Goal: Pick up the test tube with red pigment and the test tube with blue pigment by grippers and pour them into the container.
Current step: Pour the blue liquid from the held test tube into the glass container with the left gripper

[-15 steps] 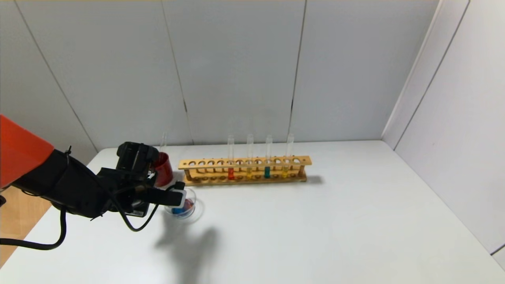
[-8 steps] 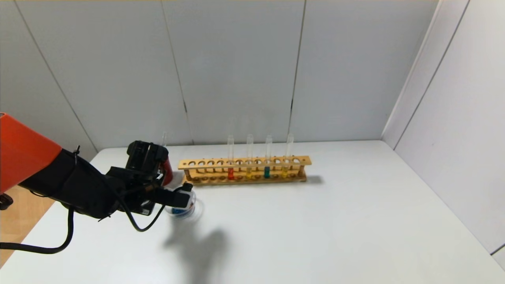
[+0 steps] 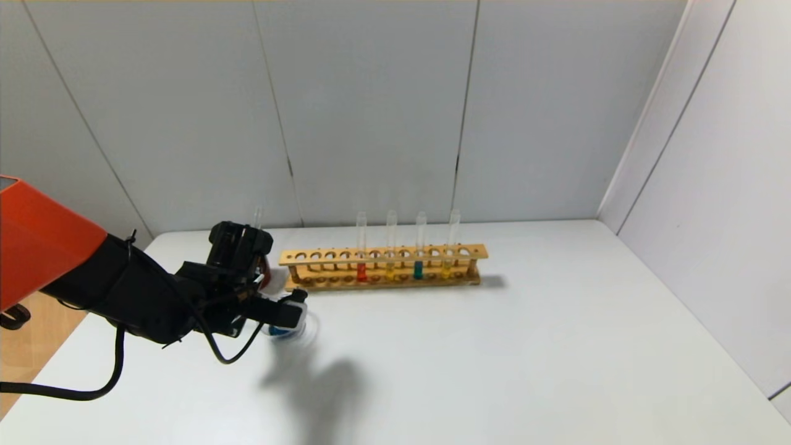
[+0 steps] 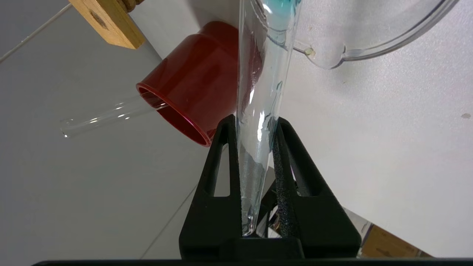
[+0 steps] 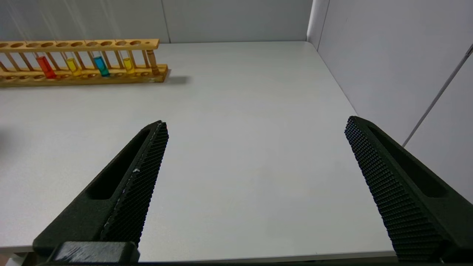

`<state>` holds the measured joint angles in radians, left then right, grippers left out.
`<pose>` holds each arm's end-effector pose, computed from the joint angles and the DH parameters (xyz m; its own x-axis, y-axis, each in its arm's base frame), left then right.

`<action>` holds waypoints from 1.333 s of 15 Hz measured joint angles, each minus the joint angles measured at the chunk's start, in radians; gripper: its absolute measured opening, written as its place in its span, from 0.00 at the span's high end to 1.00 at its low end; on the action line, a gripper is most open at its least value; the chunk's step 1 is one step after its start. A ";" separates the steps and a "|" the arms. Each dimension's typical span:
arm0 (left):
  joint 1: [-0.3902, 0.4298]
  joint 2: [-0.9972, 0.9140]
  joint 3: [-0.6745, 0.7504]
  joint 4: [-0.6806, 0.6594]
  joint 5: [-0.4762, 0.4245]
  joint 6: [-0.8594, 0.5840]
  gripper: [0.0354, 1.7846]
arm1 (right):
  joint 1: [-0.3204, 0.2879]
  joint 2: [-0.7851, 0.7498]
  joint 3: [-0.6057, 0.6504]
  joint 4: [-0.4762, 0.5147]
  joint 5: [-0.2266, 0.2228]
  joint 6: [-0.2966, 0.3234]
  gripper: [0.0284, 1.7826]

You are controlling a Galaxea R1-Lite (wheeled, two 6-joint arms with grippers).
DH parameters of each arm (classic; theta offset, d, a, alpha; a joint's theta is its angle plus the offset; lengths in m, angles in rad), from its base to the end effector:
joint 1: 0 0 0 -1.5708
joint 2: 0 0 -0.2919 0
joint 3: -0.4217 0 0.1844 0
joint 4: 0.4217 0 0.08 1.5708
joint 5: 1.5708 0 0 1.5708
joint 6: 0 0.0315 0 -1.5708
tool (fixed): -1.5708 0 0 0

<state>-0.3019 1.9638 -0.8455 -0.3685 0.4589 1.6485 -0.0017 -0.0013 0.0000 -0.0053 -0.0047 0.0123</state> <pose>0.3216 -0.0855 0.0776 0.7581 0.2278 -0.6110 0.6520 -0.2759 0.7062 -0.0123 -0.0001 0.0761 1.0000 -0.0064 0.0066 0.0063 0.9999 0.0123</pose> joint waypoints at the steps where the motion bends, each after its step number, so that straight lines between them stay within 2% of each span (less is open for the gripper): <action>1: 0.000 0.000 0.001 0.000 0.009 0.011 0.84 | 0.000 0.000 0.000 0.000 0.000 0.000 0.02; 5: -0.014 0.008 0.000 0.000 0.033 0.022 0.84 | 0.000 0.000 0.000 0.000 0.000 0.000 0.02; 8: -0.030 0.012 -0.003 0.000 0.127 0.056 0.84 | 0.000 0.000 0.000 0.000 0.000 0.000 0.02; 20: -0.067 0.022 -0.004 0.014 0.176 0.085 0.84 | 0.000 0.000 0.000 0.000 0.000 0.000 0.02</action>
<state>-0.3685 1.9857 -0.8500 -0.3549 0.6349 1.7334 -0.0017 -0.0013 0.0000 -0.0057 -0.0047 0.0123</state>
